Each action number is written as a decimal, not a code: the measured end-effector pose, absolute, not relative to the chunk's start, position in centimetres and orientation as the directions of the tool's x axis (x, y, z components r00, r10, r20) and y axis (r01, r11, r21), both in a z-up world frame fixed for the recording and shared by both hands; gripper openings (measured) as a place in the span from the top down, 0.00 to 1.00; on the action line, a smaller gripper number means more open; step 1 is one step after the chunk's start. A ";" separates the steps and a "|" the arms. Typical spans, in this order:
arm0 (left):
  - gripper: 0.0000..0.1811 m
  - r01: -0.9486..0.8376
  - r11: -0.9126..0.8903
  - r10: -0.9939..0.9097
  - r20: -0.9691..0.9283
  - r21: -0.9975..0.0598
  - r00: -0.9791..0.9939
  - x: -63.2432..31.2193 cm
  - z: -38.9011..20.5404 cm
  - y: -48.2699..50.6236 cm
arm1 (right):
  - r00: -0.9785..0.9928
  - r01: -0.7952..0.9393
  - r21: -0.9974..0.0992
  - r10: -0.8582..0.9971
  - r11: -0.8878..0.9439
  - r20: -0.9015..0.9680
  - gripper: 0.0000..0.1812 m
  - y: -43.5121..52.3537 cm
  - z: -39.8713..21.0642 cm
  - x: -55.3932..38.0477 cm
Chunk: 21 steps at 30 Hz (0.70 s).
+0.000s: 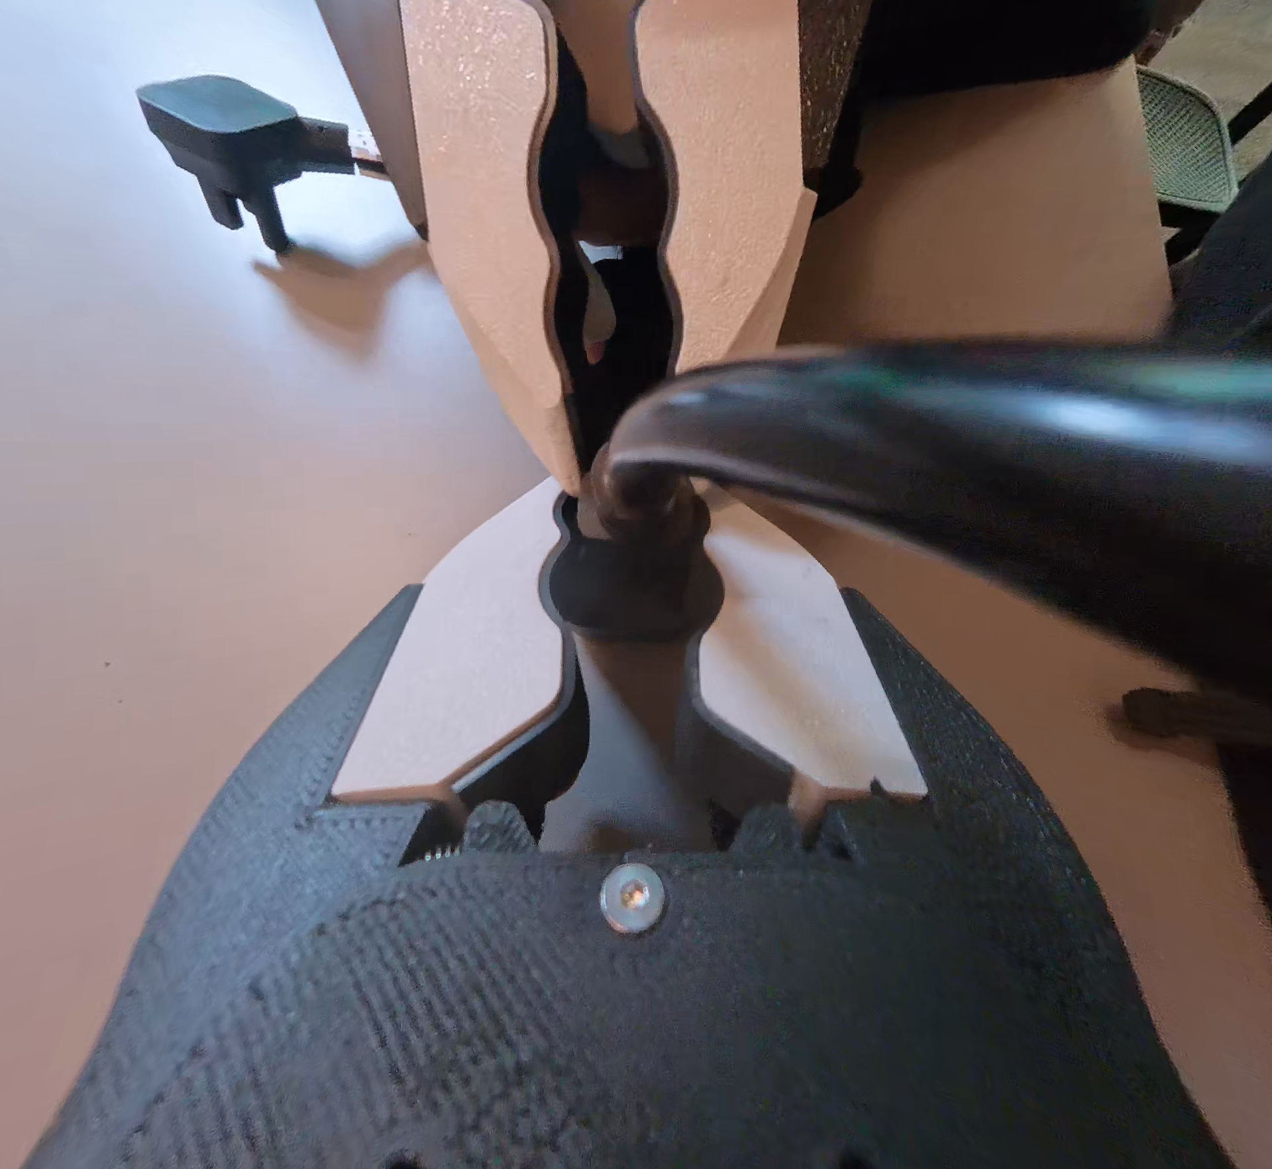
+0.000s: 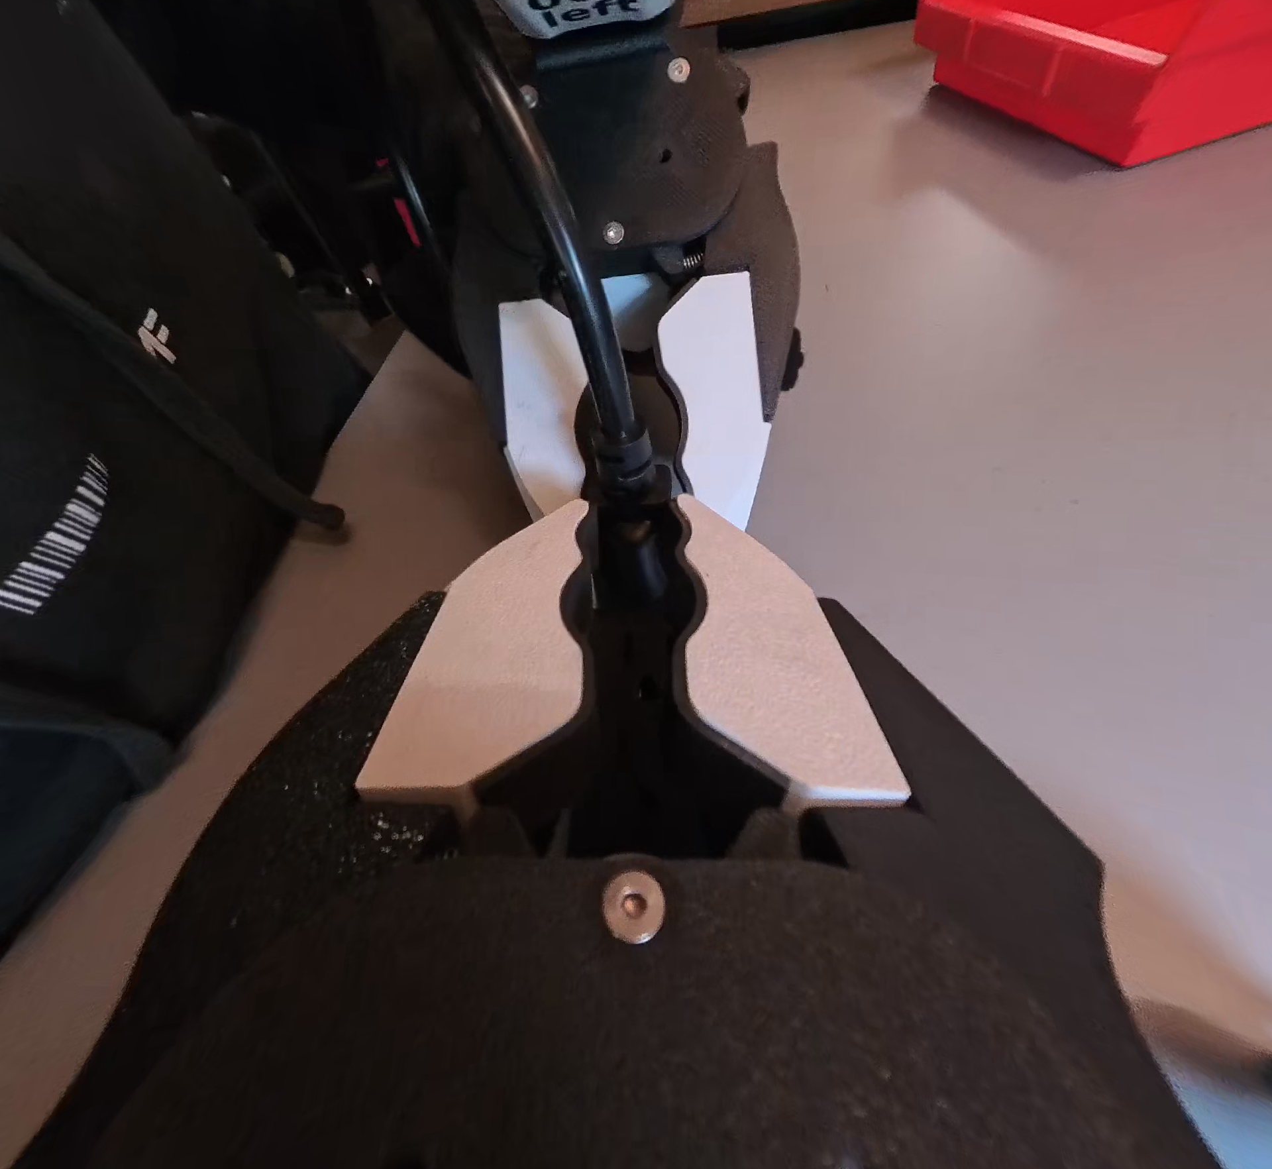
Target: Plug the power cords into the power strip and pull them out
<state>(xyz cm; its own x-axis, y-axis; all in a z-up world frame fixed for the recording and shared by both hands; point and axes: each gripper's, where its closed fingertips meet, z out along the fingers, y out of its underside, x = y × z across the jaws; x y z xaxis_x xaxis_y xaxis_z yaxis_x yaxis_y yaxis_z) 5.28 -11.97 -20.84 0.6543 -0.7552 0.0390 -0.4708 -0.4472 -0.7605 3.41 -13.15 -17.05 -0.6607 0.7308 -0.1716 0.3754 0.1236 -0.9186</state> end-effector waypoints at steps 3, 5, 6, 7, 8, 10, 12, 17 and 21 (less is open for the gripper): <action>0.83 -0.512 -0.446 -0.783 0.043 -0.734 0.620 5.8 -20.8 -12.7 | -0.690 0.347 -0.921 0.714 0.176 -0.123 0.91 -13.8 -17.3 4.1; 0.83 -0.559 -0.451 -0.791 0.021 -0.695 0.612 5.5 -20.8 -13.0 | -0.702 0.327 -0.921 0.706 0.213 -0.086 0.91 -13.8 -17.4 4.1; 0.81 -0.589 -0.459 -0.791 0.004 -0.665 0.612 5.0 -20.8 -13.2 | -0.699 0.326 -0.915 0.712 0.237 -0.065 0.91 -13.7 -17.5 4.1; 0.79 -0.592 -0.466 -0.792 0.011 -0.658 0.611 4.9 -20.7 -13.4 | -0.700 0.321 -0.913 0.712 0.251 -0.050 0.91 -13.5 -17.5 4.1; 0.79 -0.597 -0.475 -0.797 0.027 -0.647 0.604 4.9 -20.7 -13.7 | -0.703 0.317 -0.912 0.710 0.259 -0.043 0.91 -13.5 -17.6 4.1; 0.81 -0.635 -0.467 -0.802 -0.007 -0.615 0.597 4.4 -21.0 -13.8 | -0.702 0.309 -0.911 0.712 0.275 -0.023 0.91 -13.6 -17.6 4.0; 0.82 -0.648 -0.478 -0.801 -0.008 -0.593 0.598 4.3 -21.1 -13.8 | -0.697 0.305 -0.908 0.717 0.286 -0.009 0.91 -13.5 -17.6 3.8; 0.82 -0.660 -0.504 -0.792 -0.006 -0.558 0.610 4.1 -21.1 -13.8 | -0.673 0.322 -0.899 0.740 0.296 0.003 0.90 -13.7 -17.6 3.6; 0.82 -0.635 -0.503 -0.786 0.004 -0.586 0.619 4.2 -21.1 -13.7 | -0.639 0.353 -0.903 0.768 0.244 -0.043 0.87 -14.1 -17.5 3.1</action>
